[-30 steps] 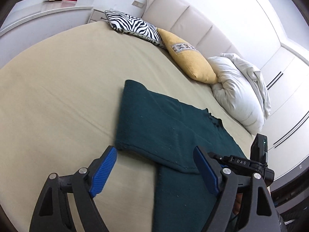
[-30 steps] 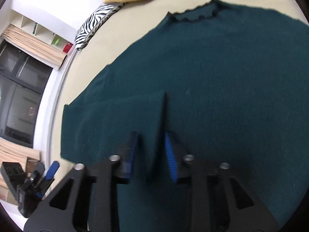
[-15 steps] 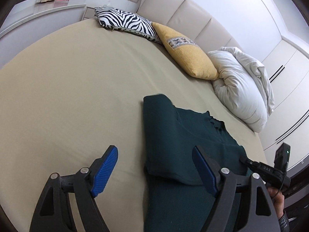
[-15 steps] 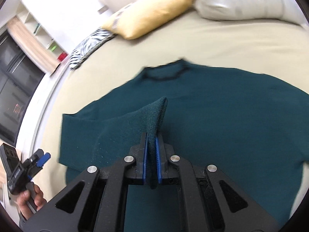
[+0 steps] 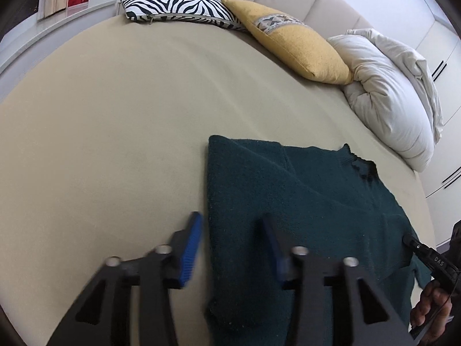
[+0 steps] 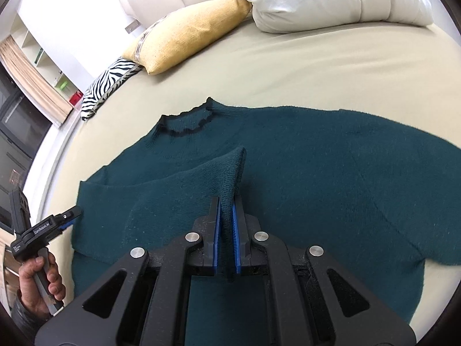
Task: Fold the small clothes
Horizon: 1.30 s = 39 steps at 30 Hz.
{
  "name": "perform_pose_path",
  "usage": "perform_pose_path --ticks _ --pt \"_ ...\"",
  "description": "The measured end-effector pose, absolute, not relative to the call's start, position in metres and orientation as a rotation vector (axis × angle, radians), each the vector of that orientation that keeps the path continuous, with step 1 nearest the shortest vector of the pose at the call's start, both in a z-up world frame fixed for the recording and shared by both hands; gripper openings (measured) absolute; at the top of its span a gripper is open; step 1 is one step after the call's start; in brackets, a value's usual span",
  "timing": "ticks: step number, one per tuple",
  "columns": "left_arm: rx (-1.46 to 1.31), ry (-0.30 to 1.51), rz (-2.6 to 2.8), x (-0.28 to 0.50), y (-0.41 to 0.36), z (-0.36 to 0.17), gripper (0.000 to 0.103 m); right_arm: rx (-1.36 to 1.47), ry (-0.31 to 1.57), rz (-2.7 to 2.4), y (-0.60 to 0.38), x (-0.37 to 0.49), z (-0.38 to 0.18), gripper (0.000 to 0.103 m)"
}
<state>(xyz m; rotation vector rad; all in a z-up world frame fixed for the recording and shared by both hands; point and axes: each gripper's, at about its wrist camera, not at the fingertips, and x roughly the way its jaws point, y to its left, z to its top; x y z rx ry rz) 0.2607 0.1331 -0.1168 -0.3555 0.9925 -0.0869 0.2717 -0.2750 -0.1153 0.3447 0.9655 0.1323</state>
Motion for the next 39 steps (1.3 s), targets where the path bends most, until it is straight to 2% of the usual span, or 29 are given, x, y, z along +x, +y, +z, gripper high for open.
perform_pose_path --ticks 1,6,13,20,29,39 --pt "-0.351 0.995 -0.079 0.262 0.134 -0.118 0.018 0.336 0.972 0.127 -0.275 0.269 -0.117 0.006" --pt "-0.353 0.983 -0.077 0.261 0.139 -0.123 0.011 0.345 0.977 0.106 -0.280 0.265 -0.122 0.006" --pt "-0.358 0.963 -0.070 0.260 0.141 -0.124 0.010 0.328 0.918 0.096 -0.279 0.262 -0.105 0.006" --pt "-0.338 0.960 -0.077 0.260 0.139 -0.125 0.009 0.380 0.999 0.052 -0.294 0.268 -0.142 0.003" --pt "-0.375 0.933 -0.079 0.254 0.143 -0.127 0.009 0.328 0.898 0.055 -0.285 0.265 -0.106 0.003" --pt "-0.383 0.927 -0.076 0.252 0.141 -0.127 0.012 0.385 0.986 0.034 -0.299 0.247 -0.138 0.002"
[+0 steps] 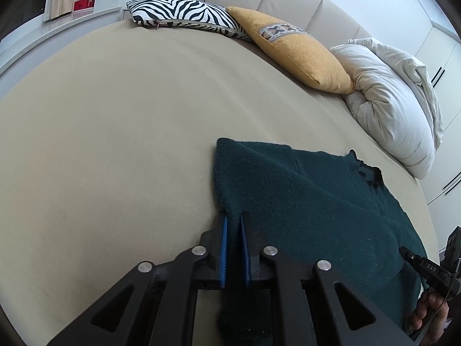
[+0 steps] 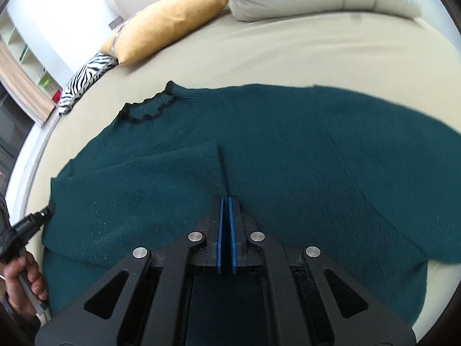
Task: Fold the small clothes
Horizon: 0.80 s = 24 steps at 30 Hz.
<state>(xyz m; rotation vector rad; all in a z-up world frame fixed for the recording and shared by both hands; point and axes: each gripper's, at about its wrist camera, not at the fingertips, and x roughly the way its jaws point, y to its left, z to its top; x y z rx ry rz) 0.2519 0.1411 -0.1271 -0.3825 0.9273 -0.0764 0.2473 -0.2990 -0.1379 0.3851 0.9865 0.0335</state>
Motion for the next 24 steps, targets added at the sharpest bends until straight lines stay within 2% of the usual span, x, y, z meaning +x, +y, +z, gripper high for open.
perform_pose_path --ticks 2,4,6,12,16,24 --pt "-0.402 0.927 -0.082 0.251 0.143 -0.125 0.013 0.393 0.991 0.018 -0.304 0.246 -0.135 0.005" --pt "-0.420 0.922 -0.069 0.248 0.146 -0.120 0.020 0.413 0.981 -0.011 -0.310 0.241 -0.127 0.008" --pt "-0.439 0.882 -0.039 0.241 0.152 -0.109 0.022 0.441 0.945 -0.003 -0.314 0.238 -0.118 0.009" --pt "-0.309 0.808 -0.090 0.219 0.124 -0.082 0.022 0.389 0.904 0.124 -0.281 0.242 -0.105 0.010" --pt "-0.178 0.966 -0.075 0.230 0.103 -0.116 0.024 0.368 1.029 0.130 -0.267 0.252 -0.140 0.010" --pt "-0.036 0.942 -0.062 0.224 0.093 -0.119 0.025 0.464 0.975 0.070 -0.317 0.198 -0.123 0.013"
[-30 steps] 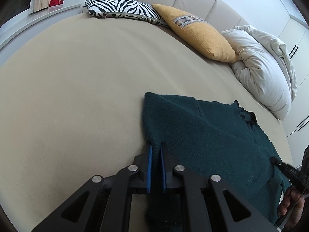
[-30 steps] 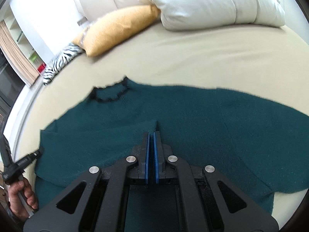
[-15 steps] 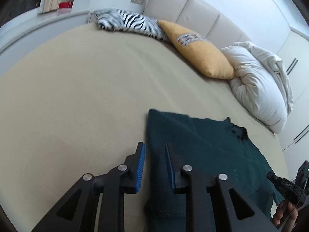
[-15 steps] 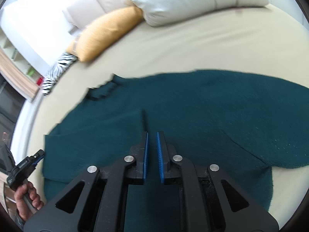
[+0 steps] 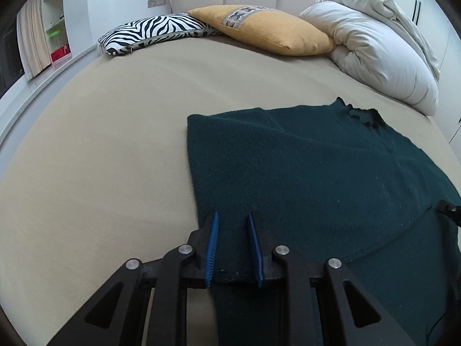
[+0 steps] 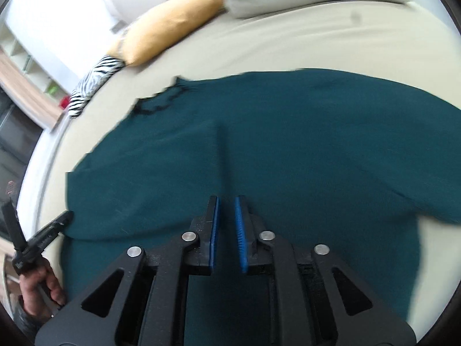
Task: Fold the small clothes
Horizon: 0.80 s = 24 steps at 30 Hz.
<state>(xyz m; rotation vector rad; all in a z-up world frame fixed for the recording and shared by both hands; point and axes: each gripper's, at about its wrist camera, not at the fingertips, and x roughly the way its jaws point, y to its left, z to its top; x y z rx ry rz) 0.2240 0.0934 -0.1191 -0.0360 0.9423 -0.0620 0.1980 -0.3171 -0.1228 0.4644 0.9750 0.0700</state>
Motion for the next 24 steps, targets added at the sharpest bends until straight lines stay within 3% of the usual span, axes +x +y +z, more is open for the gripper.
perform_pose_path --ticks 3,5,7,8,13,15,24 --pt "0.036 0.939 -0.057 0.218 0.088 -0.120 0.025 0.543 0.908 0.035 -0.356 0.155 -0.109 0.014" --pt "0.055 0.939 -0.062 0.216 0.090 -0.122 0.025 0.584 0.865 0.012 -0.383 0.125 -0.102 0.020" --pt "0.041 0.943 -0.062 0.214 0.090 -0.122 0.026 0.626 0.837 -0.026 -0.403 0.108 -0.097 0.051" --pt "0.033 0.947 -0.060 0.214 0.091 -0.122 0.026 0.642 0.818 -0.043 -0.412 0.100 -0.094 0.054" --pt "0.043 0.949 -0.051 0.213 0.088 -0.123 0.027 0.655 0.802 -0.032 -0.427 0.087 -0.085 0.055" --pt "0.045 0.953 -0.037 0.212 0.091 -0.124 0.037 0.727 0.779 -0.026 -0.437 0.078 -0.087 0.055" --pt "-0.071 0.943 -0.055 0.207 0.098 -0.116 0.035 0.939 0.695 -0.140 -0.513 0.019 -0.106 0.055"
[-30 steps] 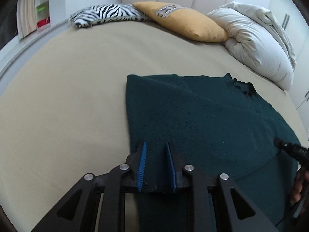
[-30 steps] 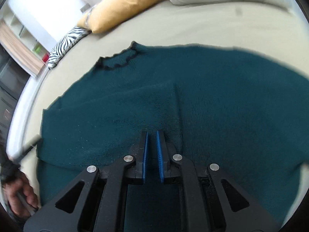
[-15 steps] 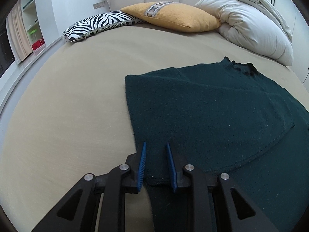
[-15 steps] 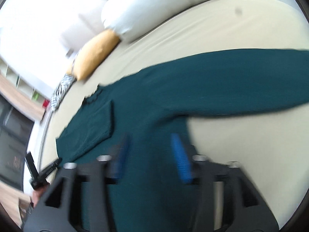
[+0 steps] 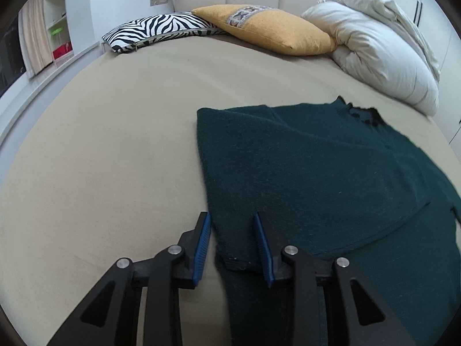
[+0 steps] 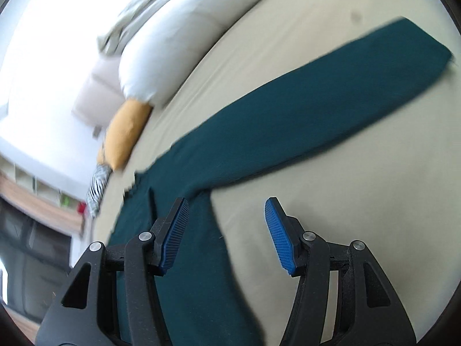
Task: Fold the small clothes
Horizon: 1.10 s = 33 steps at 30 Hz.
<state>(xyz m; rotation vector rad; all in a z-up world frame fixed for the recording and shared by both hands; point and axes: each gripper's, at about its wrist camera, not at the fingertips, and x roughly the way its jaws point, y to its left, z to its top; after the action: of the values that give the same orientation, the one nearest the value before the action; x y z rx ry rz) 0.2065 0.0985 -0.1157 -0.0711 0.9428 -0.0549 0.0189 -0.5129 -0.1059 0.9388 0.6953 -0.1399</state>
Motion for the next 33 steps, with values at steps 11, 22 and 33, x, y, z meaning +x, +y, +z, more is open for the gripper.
perform_pose_path --ticks 11,22,33 --pt "-0.070 0.945 -0.053 0.208 0.097 -0.118 0.038 0.626 0.823 0.190 -0.376 0.124 -0.078 0.054" --pt "-0.087 0.952 -0.094 0.210 0.104 -0.122 0.037 0.395 1.046 0.057 -0.280 0.255 -0.134 0.015" --pt "-0.050 0.973 -0.129 0.210 0.109 -0.122 0.032 0.428 1.026 0.082 -0.292 0.221 -0.127 0.005"
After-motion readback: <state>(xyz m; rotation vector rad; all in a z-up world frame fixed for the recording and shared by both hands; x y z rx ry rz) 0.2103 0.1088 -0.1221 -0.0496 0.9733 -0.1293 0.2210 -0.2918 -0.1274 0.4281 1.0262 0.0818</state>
